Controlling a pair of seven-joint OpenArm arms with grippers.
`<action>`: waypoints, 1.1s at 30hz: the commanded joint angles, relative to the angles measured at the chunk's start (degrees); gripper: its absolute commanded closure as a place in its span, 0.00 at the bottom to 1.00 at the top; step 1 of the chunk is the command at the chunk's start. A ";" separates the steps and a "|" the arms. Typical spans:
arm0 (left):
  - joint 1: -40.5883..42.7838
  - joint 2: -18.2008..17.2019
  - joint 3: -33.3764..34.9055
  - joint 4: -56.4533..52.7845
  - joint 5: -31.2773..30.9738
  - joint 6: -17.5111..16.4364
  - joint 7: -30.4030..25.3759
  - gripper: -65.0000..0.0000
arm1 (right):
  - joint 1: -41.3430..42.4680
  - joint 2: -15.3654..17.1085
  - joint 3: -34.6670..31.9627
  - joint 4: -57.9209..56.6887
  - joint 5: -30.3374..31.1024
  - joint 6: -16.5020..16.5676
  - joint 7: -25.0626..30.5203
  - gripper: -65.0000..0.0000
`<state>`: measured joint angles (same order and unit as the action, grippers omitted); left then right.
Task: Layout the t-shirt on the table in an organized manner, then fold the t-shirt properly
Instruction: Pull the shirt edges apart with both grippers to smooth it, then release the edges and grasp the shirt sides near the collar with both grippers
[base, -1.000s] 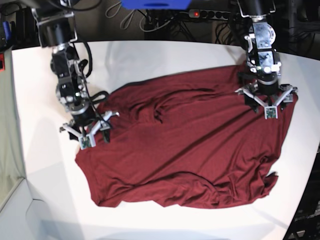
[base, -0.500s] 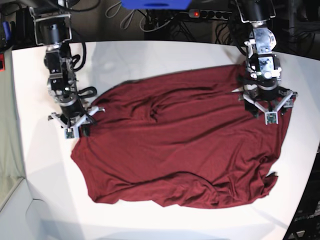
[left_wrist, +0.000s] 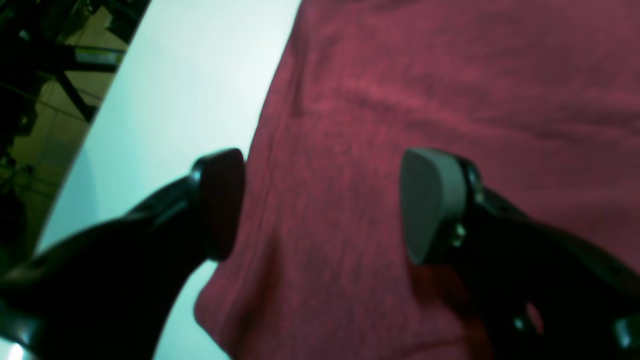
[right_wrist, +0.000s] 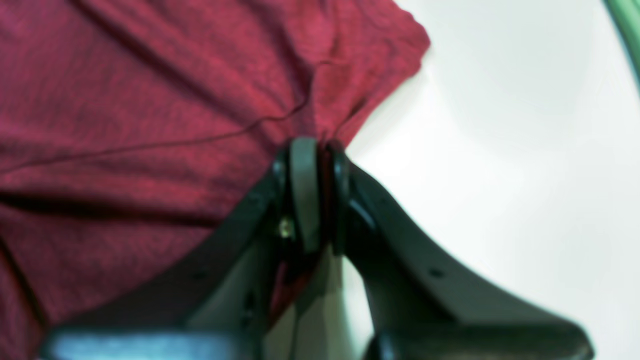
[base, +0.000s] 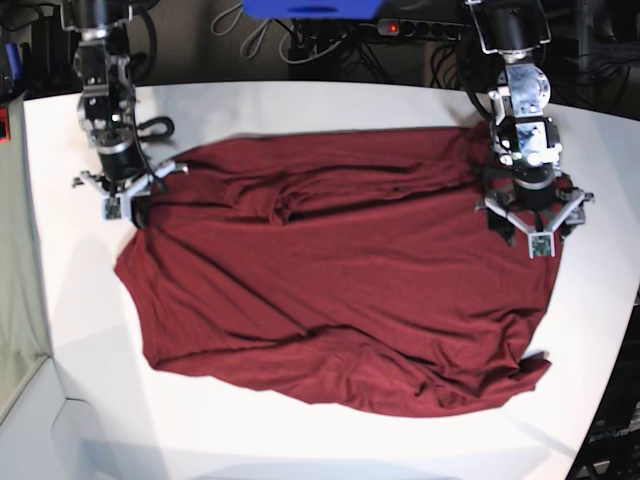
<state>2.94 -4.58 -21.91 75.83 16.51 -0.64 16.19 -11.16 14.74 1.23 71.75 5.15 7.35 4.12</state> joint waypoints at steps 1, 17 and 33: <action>-0.87 -0.21 -0.02 -0.54 0.15 0.42 -0.76 0.28 | -2.25 0.16 -0.22 0.56 -1.41 0.51 -8.21 0.97; 2.64 -0.56 -0.37 -2.21 0.23 0.42 -0.93 0.28 | -16.23 -0.02 1.36 17.00 -1.41 0.43 -8.38 0.97; 8.80 -0.65 -0.55 9.93 0.50 0.42 -0.67 0.28 | -8.05 -0.72 5.31 25.71 -1.41 0.43 -8.82 0.97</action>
<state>12.38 -4.75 -22.20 84.38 16.49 -0.45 16.97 -19.79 13.76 6.48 96.60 3.66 7.77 -6.31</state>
